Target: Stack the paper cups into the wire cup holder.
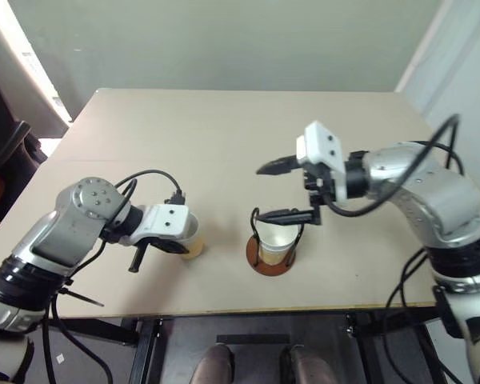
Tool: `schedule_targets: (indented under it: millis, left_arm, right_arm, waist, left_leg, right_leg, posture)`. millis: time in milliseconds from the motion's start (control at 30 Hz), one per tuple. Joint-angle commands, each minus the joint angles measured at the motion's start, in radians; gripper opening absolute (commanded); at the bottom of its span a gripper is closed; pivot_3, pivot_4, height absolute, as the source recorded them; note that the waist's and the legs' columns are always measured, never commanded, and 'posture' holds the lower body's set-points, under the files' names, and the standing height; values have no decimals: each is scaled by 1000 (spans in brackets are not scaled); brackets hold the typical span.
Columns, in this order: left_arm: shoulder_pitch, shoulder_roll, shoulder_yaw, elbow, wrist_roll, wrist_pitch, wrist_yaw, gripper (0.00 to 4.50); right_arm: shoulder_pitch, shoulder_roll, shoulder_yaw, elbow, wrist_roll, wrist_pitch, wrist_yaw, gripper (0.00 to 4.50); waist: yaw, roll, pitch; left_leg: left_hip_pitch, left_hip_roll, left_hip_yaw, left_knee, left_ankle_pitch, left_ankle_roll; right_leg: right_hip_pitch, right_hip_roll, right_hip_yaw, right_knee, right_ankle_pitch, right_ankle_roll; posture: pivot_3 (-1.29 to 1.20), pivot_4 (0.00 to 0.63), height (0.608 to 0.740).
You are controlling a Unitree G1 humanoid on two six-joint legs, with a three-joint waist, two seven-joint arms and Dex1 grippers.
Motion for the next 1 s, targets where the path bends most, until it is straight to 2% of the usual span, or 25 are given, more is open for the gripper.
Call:
schedule_targets:
  millis: [33,100,167,233,333,400,633,867,1000]
  left_arm:
    - [-136,-18,62,19,-96,-22,-83,34]
    - [-237,-33,54,54,-160,-26,-105,34]
    - [-382,-68,26,83,-291,15,-107,34]
    - [-490,-93,-27,91,-410,24,-107,34]
    - [-578,-111,-134,116,-475,-47,-107,34]
    - [-625,-143,-209,148,-479,-106,-107,34]
    - [-702,-248,-428,247,-400,-314,-107,34]
    - [-723,-317,-512,317,-340,-439,-107,34]
    - [-711,-342,-516,304,-347,-459,-107,34]
  right_arm:
    - [94,-116,-167,-70,89,25,64,4500]
    - [185,-171,-286,-69,123,19,76,4500]
    - [336,-211,-446,-91,169,-2,133,4500]
    - [458,-228,-550,-112,180,-17,151,4500]
    - [568,-236,-645,-131,175,-40,136,4500]
    - [621,-240,-704,-141,174,-33,114,4500]
    - [697,-239,-778,-214,213,-10,32,4500]
    - [740,-257,-837,-284,276,35,-33,4500]
    - [765,-269,-858,-298,289,42,-52,4500]
  waist:
    - [4,0,0]
    - [10,-1,1]
    - [15,-2,1]
    - [13,-3,1]
    - [5,2,-1]
    - [-2,4,-1]
    - [-3,4,0]
    - [1,4,0]
    - [4,4,0]
  left_leg:
    - [-1,0,0,0,0,0]
    - [-1,-1,0,1,0,0]
    - [-1,-1,0,1,1,0]
    - [-1,-1,0,1,1,0]
    - [1,-1,2,1,1,1]
    - [2,-1,4,1,0,3]
    - [1,-1,4,8,0,8]
    - [-1,-5,4,18,-5,15]
    - [-2,-7,4,19,-7,16]
  right_leg:
    - [0,0,0,-1,0,0]
    - [0,0,1,-1,1,2]
    - [1,0,1,-2,3,4]
    - [2,0,1,-3,3,5]
    - [8,0,2,-10,4,9]
    - [10,0,4,-14,8,17]
    - [14,0,4,-17,10,23]
    - [19,-1,6,-18,8,28]
    - [19,-2,6,-19,7,32]
  posture:
    - [0,150,740]
    - [0,150,740]
    - [0,150,740]
    - [0,150,740]
    - [0,150,740]
    - [0,150,740]
    - [0,150,740]
    - [0,150,740]
    - [0,150,740]
